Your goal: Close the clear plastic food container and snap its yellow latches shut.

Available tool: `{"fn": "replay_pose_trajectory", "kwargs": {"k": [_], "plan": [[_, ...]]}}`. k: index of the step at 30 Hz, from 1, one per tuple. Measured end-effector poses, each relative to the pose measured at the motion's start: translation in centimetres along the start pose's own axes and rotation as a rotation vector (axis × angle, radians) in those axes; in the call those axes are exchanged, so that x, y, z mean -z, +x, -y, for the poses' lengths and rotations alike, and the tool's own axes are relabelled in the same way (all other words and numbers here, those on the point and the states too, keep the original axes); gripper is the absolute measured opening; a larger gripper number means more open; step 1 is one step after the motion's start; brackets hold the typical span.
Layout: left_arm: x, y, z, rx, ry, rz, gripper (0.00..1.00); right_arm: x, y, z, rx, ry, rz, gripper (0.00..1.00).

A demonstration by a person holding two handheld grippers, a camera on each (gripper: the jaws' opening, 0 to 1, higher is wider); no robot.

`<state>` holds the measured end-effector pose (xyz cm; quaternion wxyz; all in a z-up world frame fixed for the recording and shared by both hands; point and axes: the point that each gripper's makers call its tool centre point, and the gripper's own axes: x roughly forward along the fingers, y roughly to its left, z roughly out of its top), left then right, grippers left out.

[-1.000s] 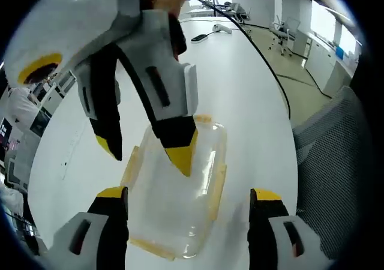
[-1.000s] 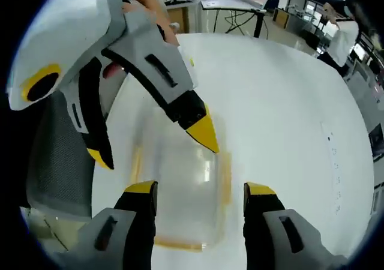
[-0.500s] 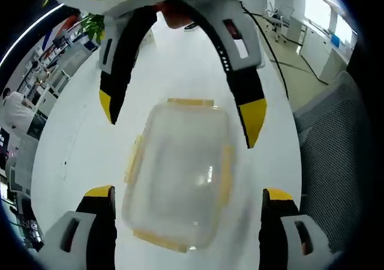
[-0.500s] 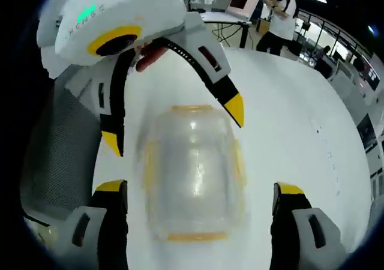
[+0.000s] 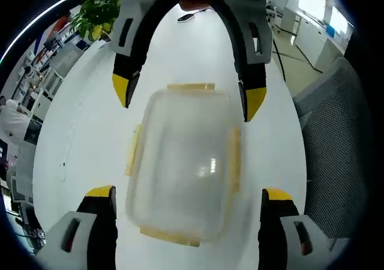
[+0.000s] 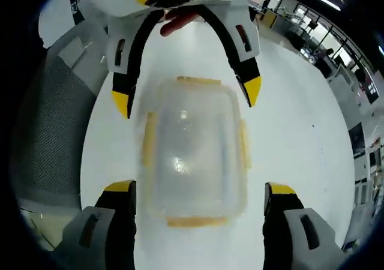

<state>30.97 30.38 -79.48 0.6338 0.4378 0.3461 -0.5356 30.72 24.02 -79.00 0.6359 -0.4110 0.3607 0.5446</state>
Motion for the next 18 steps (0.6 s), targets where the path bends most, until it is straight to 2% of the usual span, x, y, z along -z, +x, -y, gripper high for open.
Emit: {"fn": "replay_pose_trajectory", "kwargs": {"k": [5, 12, 16, 18], "plan": [[0.6, 0.1, -0.1, 0.005, 0.03, -0.035, 0.83, 0.9, 0.3, -0.8, -0.018, -0.011, -0.041, 0.83], [0.9, 0.5, -0.1, 0.013, 0.031, -0.049, 0.83, 1.3, 0.5, -1.4, -0.03, -0.005, -0.054, 0.8], [0.7, 0.8, 0.2, 0.019, 0.035, -0.048, 0.82, 1.5, 0.3, -0.8, -0.017, -0.022, -0.067, 0.72], [0.7, 0.9, 0.1, 0.012, 0.037, -0.055, 0.81, 1.5, 0.4, -0.8, -0.024, -0.018, -0.062, 0.72]]}}
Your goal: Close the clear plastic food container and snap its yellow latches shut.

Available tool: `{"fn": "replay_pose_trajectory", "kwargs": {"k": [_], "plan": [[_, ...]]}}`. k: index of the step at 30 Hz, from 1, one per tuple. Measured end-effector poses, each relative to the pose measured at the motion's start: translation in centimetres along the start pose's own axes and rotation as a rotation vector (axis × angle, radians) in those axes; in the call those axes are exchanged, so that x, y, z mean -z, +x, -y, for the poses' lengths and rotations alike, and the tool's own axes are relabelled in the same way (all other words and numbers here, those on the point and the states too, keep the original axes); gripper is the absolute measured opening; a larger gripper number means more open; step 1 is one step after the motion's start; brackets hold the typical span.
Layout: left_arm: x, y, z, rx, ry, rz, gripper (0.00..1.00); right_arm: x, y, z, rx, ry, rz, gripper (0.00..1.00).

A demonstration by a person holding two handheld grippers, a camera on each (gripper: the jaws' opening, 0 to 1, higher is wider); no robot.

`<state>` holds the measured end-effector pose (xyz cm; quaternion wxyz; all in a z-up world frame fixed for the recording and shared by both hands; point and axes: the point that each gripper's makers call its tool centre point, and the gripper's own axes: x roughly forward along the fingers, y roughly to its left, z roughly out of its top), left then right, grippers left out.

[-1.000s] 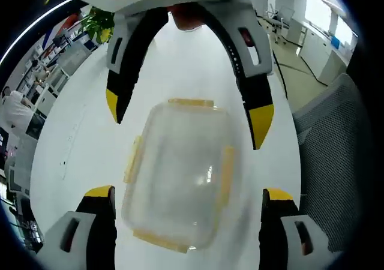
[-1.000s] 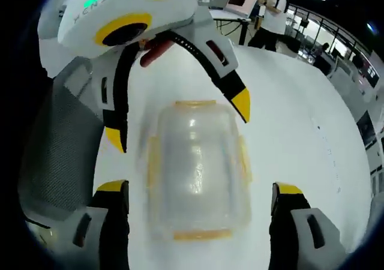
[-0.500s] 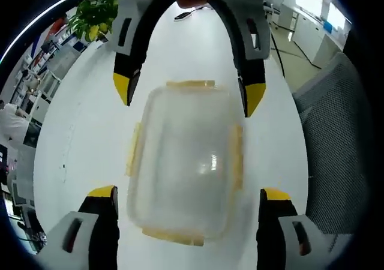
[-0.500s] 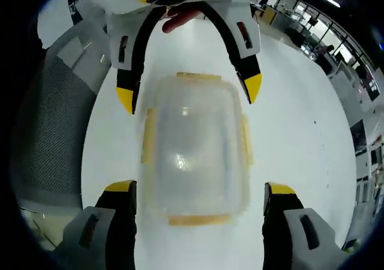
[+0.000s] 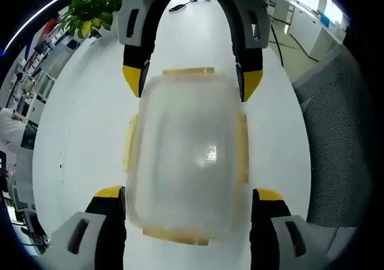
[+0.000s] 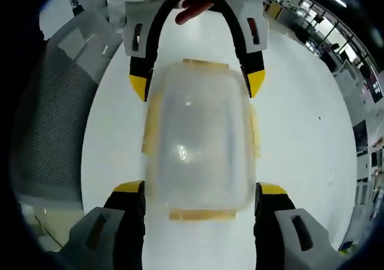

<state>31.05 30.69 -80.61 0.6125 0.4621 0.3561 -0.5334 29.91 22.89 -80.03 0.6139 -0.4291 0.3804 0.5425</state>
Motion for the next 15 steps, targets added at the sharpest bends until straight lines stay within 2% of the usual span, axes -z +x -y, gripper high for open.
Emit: {"fn": "replay_pose_trajectory", "kwargs": {"k": [2, 3, 9, 15], "plan": [[0.06, -0.21, -0.41, -0.021, 0.003, -0.014, 0.73, 0.09, 0.05, -0.07, -0.005, -0.013, -0.003, 0.72], [-0.03, -0.25, -0.28, -0.007, -0.02, -0.009, 0.73, 0.12, 0.05, -0.14, -0.006, -0.019, -0.008, 0.72], [0.23, -0.35, -0.24, -0.025, -0.034, -0.032, 0.72, 0.12, 0.26, -0.07, -0.03, -0.054, -0.024, 0.72], [0.34, -0.47, 0.12, -0.036, -0.066, -0.042, 0.72, -0.01, 0.18, -0.15, -0.034, -0.073, -0.003, 0.71]]}}
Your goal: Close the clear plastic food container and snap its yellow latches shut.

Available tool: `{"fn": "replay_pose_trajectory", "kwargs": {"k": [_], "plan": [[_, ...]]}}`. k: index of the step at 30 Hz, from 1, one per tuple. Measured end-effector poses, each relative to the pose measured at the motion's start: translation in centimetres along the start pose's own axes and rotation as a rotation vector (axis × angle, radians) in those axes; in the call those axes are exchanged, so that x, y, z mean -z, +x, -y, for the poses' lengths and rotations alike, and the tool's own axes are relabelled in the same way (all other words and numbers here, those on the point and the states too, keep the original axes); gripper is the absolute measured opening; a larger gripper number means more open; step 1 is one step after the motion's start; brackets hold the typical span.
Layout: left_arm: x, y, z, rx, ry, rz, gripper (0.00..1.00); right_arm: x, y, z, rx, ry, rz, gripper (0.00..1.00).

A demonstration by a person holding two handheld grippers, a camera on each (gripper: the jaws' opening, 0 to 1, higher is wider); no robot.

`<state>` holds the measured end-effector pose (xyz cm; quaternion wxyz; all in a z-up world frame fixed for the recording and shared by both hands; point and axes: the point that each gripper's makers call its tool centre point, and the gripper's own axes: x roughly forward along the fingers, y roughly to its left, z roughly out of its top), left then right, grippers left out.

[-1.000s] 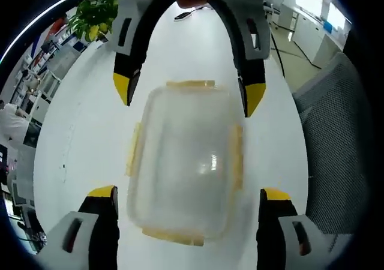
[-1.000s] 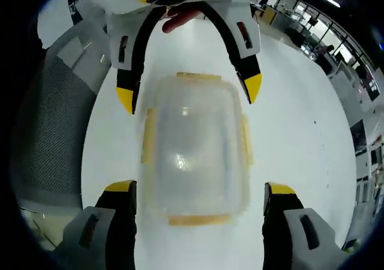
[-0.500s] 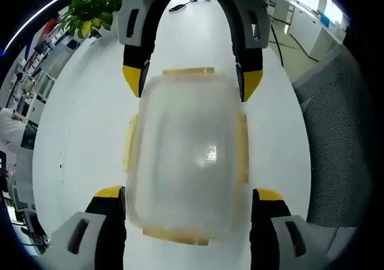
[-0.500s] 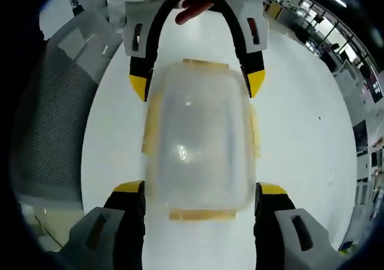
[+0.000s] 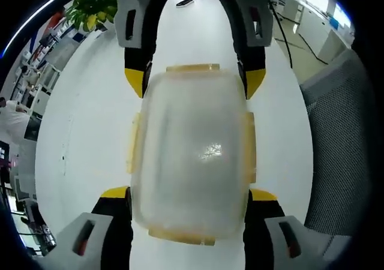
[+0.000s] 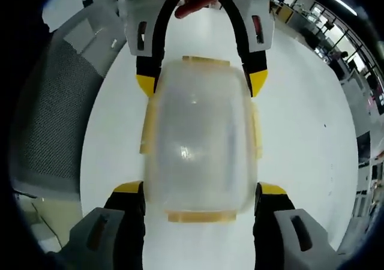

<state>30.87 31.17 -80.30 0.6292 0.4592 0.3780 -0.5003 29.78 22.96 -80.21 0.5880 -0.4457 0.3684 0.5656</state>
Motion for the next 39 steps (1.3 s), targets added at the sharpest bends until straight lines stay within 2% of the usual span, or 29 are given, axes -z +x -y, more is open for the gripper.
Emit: {"fn": "replay_pose_trajectory", "kwargs": {"k": [5, 13, 31, 39], "plan": [[0.0, 0.0, 0.1, -0.005, -0.01, 0.007, 0.72, -0.1, 0.1, 0.0, 0.002, -0.006, 0.01, 0.71], [0.3, -0.1, 0.3, -0.008, -0.023, -0.017, 0.72, -0.4, 0.2, -0.1, 0.001, -0.03, -0.006, 0.72], [2.6, -0.7, 0.4, -0.007, -0.043, -0.032, 0.72, -2.7, 1.2, 0.0, -0.013, -0.051, 0.001, 0.73], [3.7, -1.0, 0.2, -0.003, -0.061, 0.0, 0.73, -3.7, 1.8, 0.3, -0.015, -0.061, -0.014, 0.73]]}}
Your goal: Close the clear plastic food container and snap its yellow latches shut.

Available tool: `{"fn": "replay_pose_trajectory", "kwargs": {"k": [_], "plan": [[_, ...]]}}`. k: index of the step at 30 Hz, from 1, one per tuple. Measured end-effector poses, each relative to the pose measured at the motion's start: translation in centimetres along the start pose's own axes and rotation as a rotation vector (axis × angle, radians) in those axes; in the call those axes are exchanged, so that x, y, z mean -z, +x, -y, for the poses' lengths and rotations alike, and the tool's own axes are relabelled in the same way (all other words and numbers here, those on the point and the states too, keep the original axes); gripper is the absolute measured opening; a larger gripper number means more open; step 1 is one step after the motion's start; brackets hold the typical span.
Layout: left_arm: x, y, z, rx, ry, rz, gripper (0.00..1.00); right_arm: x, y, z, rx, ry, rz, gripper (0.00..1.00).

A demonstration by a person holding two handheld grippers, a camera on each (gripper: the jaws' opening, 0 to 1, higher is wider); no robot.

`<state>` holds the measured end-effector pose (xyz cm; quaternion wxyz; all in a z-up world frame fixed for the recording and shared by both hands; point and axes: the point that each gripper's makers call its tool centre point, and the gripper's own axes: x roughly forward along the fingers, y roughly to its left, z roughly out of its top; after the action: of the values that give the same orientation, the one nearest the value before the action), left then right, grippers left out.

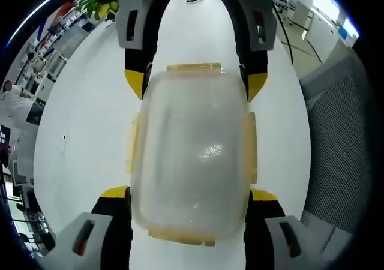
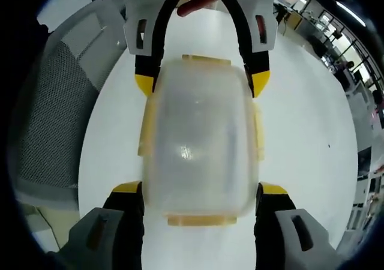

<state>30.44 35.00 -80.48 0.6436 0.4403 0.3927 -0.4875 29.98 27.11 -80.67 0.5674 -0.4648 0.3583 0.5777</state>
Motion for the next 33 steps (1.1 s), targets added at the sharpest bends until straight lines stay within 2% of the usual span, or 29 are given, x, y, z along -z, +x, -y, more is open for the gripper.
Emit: {"fn": "replay_pose_trajectory", "kwargs": {"k": [8, 14, 19, 33], "plan": [[0.6, 0.0, -0.3, 0.027, -0.009, 0.026, 0.75, -0.7, 0.4, 0.3, -0.006, -0.009, -0.022, 0.74], [1.4, 0.0, -0.6, 0.035, -0.005, 0.019, 0.75, -1.5, 0.7, 0.6, -0.006, -0.001, -0.017, 0.74], [2.0, -0.1, -0.9, 0.042, -0.001, 0.02, 0.75, -2.0, 1.1, 0.8, -0.002, 0.0, -0.046, 0.74], [2.7, -0.1, -1.5, 0.072, 0.02, 0.043, 0.77, -2.7, 1.3, 1.1, 0.011, 0.036, -0.031, 0.75]]}}
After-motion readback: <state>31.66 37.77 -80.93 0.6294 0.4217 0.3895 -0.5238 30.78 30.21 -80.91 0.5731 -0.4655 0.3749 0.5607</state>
